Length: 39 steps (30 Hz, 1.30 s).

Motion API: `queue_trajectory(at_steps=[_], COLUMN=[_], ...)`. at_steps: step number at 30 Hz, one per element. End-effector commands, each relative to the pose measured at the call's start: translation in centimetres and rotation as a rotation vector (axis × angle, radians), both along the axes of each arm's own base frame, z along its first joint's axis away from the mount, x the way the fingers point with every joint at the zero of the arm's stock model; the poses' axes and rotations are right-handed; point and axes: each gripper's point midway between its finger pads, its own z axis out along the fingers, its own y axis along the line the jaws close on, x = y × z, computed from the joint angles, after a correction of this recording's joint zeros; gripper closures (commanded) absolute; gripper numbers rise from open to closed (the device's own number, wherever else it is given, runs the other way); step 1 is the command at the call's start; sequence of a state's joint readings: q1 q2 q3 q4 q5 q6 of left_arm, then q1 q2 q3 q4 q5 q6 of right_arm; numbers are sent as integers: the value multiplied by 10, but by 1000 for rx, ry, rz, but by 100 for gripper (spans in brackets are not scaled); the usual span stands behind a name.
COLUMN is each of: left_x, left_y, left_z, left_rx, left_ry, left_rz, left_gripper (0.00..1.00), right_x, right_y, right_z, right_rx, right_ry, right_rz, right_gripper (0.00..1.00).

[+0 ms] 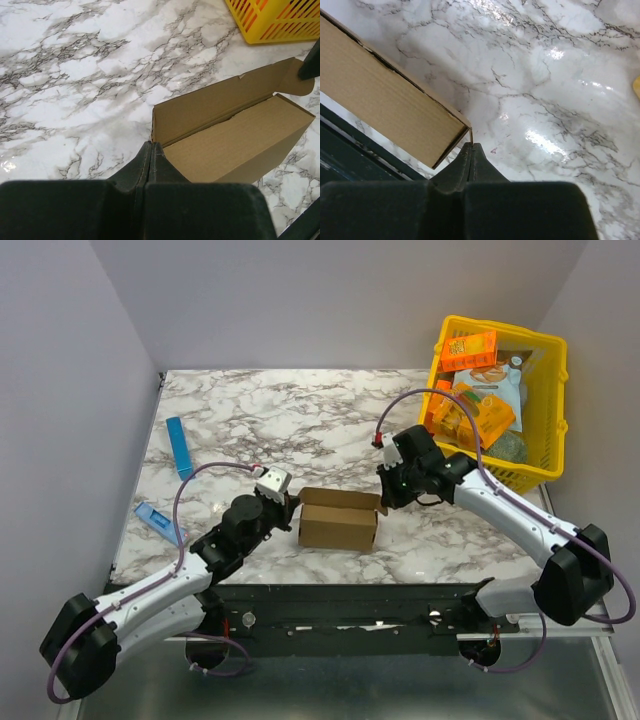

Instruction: Fold the paper box

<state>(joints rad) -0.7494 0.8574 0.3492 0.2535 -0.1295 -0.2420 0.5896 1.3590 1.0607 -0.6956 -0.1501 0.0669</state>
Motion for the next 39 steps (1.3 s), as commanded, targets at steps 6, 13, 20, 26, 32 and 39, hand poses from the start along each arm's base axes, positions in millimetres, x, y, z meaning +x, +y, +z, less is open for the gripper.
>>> queue_trajectory(at_steps=[6,13,20,26,32,39], left_x=[11,13,15,13,6,-4], left_y=[7,3,6,3,-2,-7], left_z=[11,8,-1,-6,-4,-7], left_rx=[-71,-126,-111,-87,-74,-68], left_ry=[-35,-12,12,0,-29,-54], left_rz=[127,184,261,286,291,326], left_gripper=[100,100,100,100,100,100], right_x=[19,25,23,22,18,12], right_y=[-4,-7,-1,2,5,9], right_z=[44,43,43,53,48,33], right_rx=[103,100,97,165,203,217], right_ry=[-180,-254,-326,-354,-337,-317], right_rz=[-193,-276,-347,-456,-524,-601], right_gripper=[99,99,99,100,100,100])
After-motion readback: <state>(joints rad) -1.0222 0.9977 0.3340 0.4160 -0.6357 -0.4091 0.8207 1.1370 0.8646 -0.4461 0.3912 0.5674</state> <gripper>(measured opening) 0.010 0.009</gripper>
